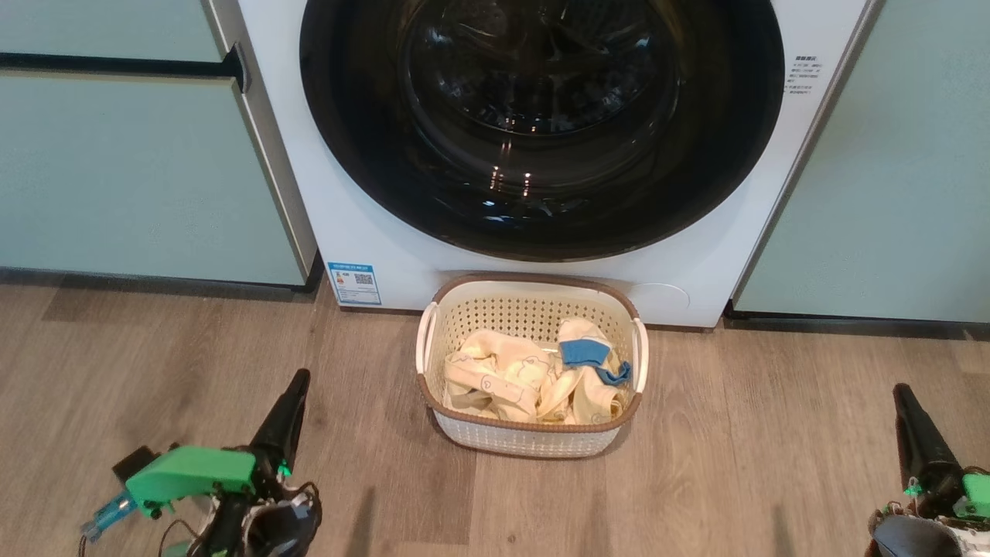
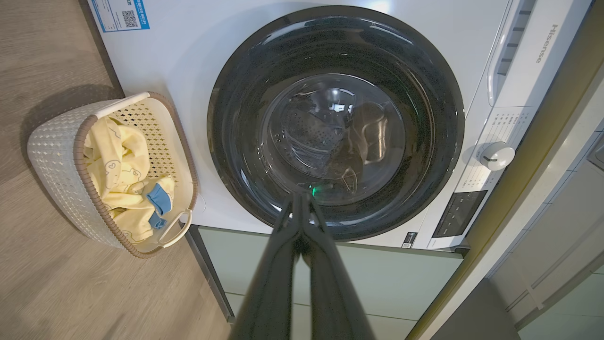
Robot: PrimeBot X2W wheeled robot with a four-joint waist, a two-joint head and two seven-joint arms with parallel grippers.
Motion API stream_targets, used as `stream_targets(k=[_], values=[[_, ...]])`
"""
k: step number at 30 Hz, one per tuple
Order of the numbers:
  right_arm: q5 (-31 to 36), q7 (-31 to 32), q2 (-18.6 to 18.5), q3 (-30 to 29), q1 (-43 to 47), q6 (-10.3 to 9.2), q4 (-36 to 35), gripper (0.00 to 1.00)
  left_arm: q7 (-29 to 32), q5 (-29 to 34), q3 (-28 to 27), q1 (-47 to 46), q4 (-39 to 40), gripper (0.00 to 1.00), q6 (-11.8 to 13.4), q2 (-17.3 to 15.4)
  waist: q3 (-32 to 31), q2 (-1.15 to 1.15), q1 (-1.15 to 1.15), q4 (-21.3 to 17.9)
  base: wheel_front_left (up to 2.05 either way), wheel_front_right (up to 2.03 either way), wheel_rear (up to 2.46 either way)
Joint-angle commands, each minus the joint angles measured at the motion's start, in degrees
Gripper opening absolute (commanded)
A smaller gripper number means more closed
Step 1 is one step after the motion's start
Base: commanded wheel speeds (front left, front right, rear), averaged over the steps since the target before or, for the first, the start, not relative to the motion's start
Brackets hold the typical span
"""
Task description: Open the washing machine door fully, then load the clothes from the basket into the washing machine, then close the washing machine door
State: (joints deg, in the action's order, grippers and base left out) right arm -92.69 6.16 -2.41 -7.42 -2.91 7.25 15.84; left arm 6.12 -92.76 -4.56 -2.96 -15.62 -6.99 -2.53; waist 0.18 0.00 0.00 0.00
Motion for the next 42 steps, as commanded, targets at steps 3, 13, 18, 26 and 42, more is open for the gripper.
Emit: stream_targets(k=[3, 13, 18, 26, 42], values=[[0.52, 0.33, -0.47, 0.9, -3.28, 0.24, -1.81, 0.0, 0.36, 0.59, -1.95, -3.22, 1.59, 0.0, -0.5, -0.34, 0.0, 0.0, 0.0, 0.0, 0.0, 0.0, 0.0], [0.52, 0.33, -0.47, 0.9, -3.28, 0.24, -1.81, 0.0, 0.36, 0.59, -1.95, -3.22, 1.59, 0.0, -0.5, -0.34, 0.0, 0.0, 0.0, 0.0, 0.0, 0.0, 0.0], [0.09, -0.14, 0.6, 0.22, 1.06, -0.01, 2.31, 1.0, -0.12, 0.04, 0.32, 1.07, -2.18, 1.0, 0.1, 0.16, 0.01, 0.0, 0.0, 0.0, 0.0, 0.0, 0.0], [0.65, -1.09, 0.25, 0.51, 0.3, 0.01, 1.73, 1.0, -0.92, 0.38, 0.75, 0.15, -1.66, 1.0, 0.06, 0.11, 0.08, 0.0, 0.0, -0.01, 0.0, 0.0, 0.0], [2.44, -3.35, -1.22, 2.24, -0.93, 0.04, 1.21, 1.0, -3.43, 2.43, 2.03, -1.3, -0.48, 1.0, -0.01, -0.78, 0.09, 0.0, 0.0, -0.03, 0.0, 0.0, 0.0]])
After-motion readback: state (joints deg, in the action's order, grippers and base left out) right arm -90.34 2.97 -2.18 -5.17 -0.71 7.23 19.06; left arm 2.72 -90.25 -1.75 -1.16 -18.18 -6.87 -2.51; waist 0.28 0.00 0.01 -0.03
